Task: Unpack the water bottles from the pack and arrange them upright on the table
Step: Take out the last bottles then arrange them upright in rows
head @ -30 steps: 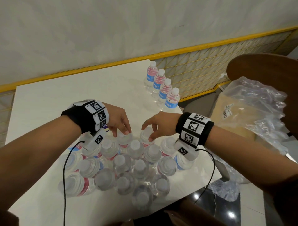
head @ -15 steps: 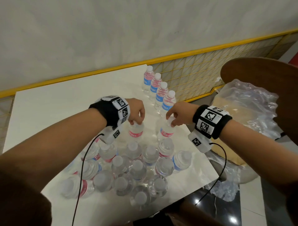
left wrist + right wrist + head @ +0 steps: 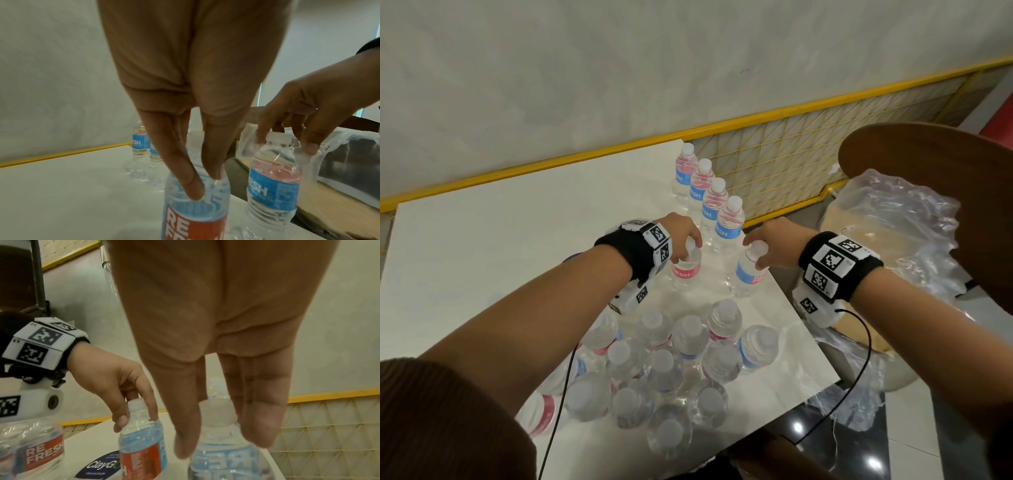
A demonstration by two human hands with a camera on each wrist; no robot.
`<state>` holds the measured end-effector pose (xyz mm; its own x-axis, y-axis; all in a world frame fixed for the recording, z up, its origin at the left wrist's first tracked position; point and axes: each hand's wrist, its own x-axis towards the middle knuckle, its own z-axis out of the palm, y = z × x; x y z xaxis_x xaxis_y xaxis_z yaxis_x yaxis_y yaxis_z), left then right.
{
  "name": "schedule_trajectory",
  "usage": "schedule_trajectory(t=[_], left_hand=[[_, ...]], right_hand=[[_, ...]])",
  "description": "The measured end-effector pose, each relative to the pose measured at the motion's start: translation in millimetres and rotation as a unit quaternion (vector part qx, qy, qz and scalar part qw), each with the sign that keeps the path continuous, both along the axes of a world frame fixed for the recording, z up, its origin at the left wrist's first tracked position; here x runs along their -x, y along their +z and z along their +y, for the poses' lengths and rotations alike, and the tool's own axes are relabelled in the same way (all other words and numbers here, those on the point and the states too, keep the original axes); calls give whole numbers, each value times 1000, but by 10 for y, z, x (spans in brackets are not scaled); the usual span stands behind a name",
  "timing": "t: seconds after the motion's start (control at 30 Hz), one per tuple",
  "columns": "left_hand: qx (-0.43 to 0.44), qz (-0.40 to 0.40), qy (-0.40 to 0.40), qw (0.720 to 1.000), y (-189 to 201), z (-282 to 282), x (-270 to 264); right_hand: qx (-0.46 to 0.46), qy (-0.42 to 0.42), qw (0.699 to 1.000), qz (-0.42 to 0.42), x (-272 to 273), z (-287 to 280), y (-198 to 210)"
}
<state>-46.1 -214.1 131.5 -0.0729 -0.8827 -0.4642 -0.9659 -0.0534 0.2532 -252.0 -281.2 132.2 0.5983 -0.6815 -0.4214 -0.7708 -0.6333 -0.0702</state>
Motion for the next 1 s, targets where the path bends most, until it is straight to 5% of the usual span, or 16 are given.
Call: schedule_trajectory(t=[0.57, 1.0], left_hand=[[16, 32, 41, 999, -101, 43, -75], [13, 36, 43, 998, -97, 11, -72]], right_hand=[[15, -116, 987, -110, -65, -110, -103], [-5, -127, 983, -133, -147, -230, -137]])
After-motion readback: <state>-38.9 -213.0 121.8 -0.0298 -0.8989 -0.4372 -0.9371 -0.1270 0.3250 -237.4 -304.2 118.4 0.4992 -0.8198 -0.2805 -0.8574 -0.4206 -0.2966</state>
